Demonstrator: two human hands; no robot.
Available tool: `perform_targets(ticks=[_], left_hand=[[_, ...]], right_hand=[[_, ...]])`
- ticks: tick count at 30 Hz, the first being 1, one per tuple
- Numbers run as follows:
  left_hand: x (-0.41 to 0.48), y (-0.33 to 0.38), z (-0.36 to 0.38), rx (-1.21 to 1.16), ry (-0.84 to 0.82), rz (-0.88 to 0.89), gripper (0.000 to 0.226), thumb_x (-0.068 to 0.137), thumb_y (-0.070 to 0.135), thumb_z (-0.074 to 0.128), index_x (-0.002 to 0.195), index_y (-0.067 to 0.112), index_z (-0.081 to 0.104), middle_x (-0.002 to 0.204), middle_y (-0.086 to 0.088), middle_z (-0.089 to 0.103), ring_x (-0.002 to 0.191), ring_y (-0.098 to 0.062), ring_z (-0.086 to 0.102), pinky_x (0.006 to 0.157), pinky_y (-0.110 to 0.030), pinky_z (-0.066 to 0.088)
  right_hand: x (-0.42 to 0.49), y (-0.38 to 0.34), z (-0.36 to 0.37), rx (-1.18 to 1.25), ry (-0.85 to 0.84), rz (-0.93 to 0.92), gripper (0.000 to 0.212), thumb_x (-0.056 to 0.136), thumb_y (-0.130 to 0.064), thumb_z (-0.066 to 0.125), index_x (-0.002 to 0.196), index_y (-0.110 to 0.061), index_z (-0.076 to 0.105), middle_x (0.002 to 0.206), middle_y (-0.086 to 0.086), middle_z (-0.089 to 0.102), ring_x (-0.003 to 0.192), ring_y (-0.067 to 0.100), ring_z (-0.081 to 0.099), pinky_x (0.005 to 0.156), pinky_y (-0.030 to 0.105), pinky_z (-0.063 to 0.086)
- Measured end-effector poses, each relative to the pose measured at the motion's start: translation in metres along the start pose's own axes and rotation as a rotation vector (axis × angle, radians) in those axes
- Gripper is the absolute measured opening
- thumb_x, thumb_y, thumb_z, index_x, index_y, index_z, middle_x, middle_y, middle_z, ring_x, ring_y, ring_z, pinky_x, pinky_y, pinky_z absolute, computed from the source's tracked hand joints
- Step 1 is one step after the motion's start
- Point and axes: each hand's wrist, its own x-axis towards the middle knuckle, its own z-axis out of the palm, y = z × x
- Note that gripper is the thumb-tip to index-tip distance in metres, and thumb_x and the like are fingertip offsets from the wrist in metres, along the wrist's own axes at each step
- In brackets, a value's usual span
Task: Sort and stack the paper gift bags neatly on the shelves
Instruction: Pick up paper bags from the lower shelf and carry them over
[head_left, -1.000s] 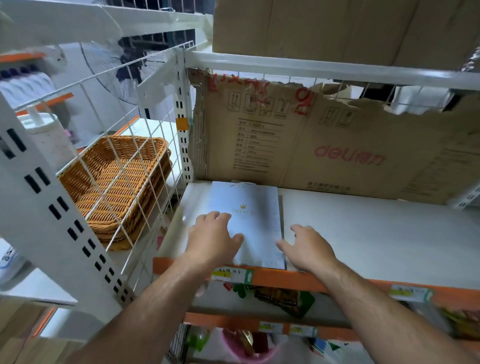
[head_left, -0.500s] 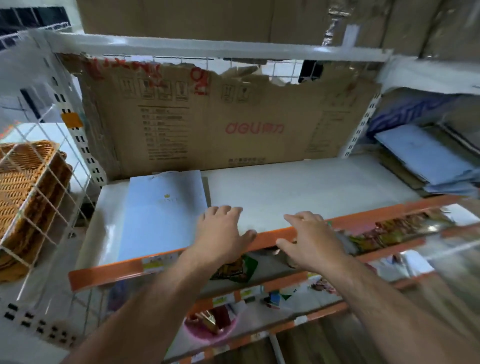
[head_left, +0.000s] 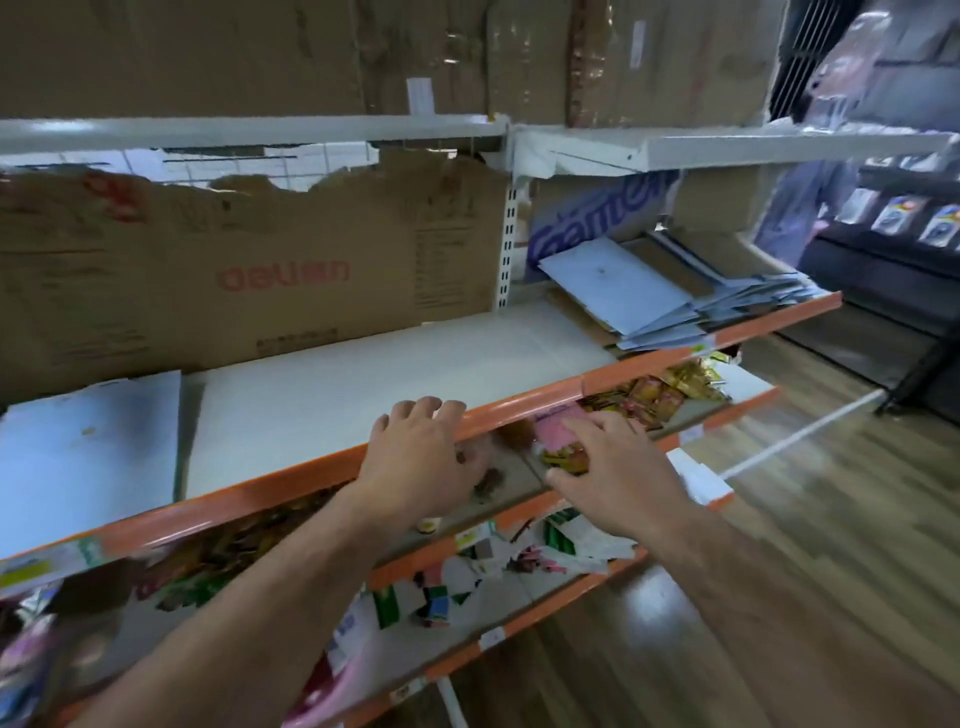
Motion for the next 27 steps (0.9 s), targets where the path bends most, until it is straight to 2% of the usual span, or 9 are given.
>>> perform_targets(ticks=[7, 14, 23, 27], left_hand=[[0.032, 0.107, 0.024, -0.008, -0.025, 0.057, 0.058, 0.093, 0.054, 0.044, 0.144, 0.027, 0.039, 0.145, -0.002, 0.046, 0.133, -0.029, 0.039, 0.110, -0.045, 0.036], [0.102, 0.164, 0.049, -0.021, -0.066, 0.122, 0.066, 0.092, 0.057, 0.048, 0.150, 0.029, 0.032, 0.148, -0.001, 0.044, 0.135, -0.027, 0.038, 0.112, -0.047, 0.034], [0.262, 0.229, 0.084, -0.032, -0.056, 0.216, 0.068, 0.090, 0.059, 0.048, 0.147, 0.025, 0.036, 0.149, -0.005, 0.043, 0.136, -0.030, 0.038, 0.109, -0.049, 0.035], [0.326, 0.245, 0.089, -0.031, -0.052, 0.250, 0.071, 0.091, 0.059, 0.048, 0.151, 0.024, 0.032, 0.152, -0.005, 0.040, 0.139, -0.031, 0.035, 0.112, -0.048, 0.034]], right_hand=[[-0.003, 0.101, -0.032, 0.025, 0.007, 0.057, 0.062, 0.089, -0.055, 0.053, 0.145, -0.029, 0.042, 0.141, -0.002, 0.043, 0.129, 0.021, 0.038, 0.107, 0.041, 0.039], [0.034, 0.172, -0.036, 0.080, 0.017, 0.133, 0.064, 0.092, -0.055, 0.052, 0.149, -0.029, 0.039, 0.148, -0.004, 0.039, 0.136, 0.020, 0.035, 0.110, 0.039, 0.038], [0.145, 0.262, -0.058, 0.061, 0.036, 0.225, 0.062, 0.094, -0.050, 0.054, 0.149, -0.028, 0.040, 0.150, -0.003, 0.040, 0.138, 0.022, 0.038, 0.112, 0.038, 0.037], [0.205, 0.290, -0.071, 0.056, 0.070, 0.247, 0.062, 0.094, -0.048, 0.054, 0.150, -0.027, 0.040, 0.147, -0.001, 0.044, 0.134, 0.022, 0.043, 0.104, 0.038, 0.043]])
